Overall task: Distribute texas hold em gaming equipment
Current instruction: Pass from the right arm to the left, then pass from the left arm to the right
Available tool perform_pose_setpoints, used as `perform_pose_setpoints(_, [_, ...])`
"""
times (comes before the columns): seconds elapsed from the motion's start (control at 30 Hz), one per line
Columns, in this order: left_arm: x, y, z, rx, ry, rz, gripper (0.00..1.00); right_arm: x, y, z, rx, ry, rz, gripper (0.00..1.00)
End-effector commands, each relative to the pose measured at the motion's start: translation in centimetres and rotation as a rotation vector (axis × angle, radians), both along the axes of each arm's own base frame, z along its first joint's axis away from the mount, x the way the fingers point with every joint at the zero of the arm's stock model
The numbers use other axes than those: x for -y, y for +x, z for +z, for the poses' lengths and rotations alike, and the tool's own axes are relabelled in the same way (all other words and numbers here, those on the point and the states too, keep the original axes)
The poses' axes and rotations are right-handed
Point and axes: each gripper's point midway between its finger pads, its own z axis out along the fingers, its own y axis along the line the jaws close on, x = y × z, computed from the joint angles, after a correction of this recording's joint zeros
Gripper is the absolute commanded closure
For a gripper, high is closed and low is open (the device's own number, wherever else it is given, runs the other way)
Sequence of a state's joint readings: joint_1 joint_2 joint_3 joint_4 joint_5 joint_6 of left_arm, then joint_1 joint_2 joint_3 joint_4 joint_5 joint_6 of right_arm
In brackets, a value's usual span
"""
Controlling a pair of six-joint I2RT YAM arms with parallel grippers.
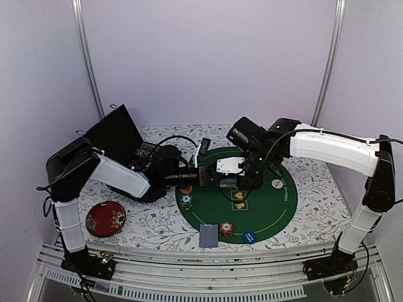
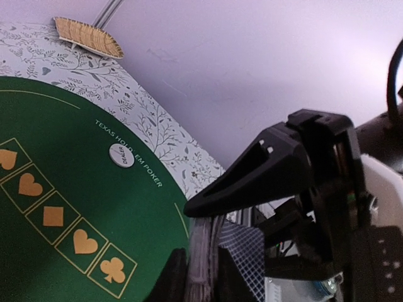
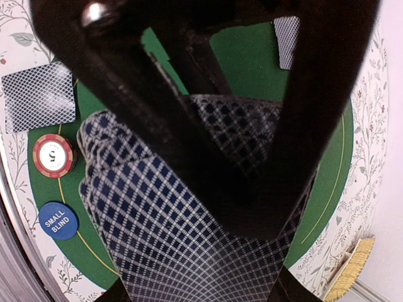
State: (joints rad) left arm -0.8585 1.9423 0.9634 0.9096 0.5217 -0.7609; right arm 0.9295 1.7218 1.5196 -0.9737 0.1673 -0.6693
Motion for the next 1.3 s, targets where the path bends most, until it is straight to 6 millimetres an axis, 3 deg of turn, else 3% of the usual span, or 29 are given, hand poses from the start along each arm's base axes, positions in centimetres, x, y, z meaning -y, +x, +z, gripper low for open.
perform_pose_setpoints(0.0, [0.6,-1.8,0.9,0.064,0.010,-0.071,0.99,-0.9,0.8,0.9,0.041,0.027,-0.014,0.49])
perform_pose_setpoints(0.13, [-0.1,-2.0,2.3,0.097,-0.013,-0.065,1.00,-0.8,1.6,1.7,0.091,0.044,-0.048,0.41])
perform_pose_setpoints(0.3, [-2.1,-0.8,5.1,0.128,-0.048,0.008,1.00,-0.8,1.7,4.7,0.174,0.211,-0.099,0.00])
perform_pose_setpoints(0.5, [-5.4,0.0,9.2,0.239,-0.042,0.126,1.00,-2.6,-1.7,13.5,0.210,0.794,-0.014,0.01])
perform_pose_setpoints(0.63, [-7.8,0.1,12.8,0.349,-0.042,0.225,1.00,-0.7,-2.3,20.0,0.170,1.118,-0.033,0.01])
perform_pose_setpoints(0.73, [-9.0,-0.4,15.2,0.399,-0.062,0.246,1.00,1.4,-1.4,22.5,0.053,1.276,-0.103,0.01])
perform_pose_setpoints(0.93, [-10.3,-1.7,18.3,0.420,-0.097,0.250,1.00,1.7,-1.7,22.7,-0.036,1.321,-0.056,0.01])
perform_pose_setpoints(1.13, [-10.6,-2.8,19.8,0.399,-0.090,0.202,1.00,1.3,-1.4,20.3,0.125,1.171,0.087,0.01])
perform_pose_setpoints(1.27, [-11.2,-3.6,20.7,0.378,-0.095,0.166,1.00,-0.9,-1.6,19.2,0.277,1.039,0.242,0.01])
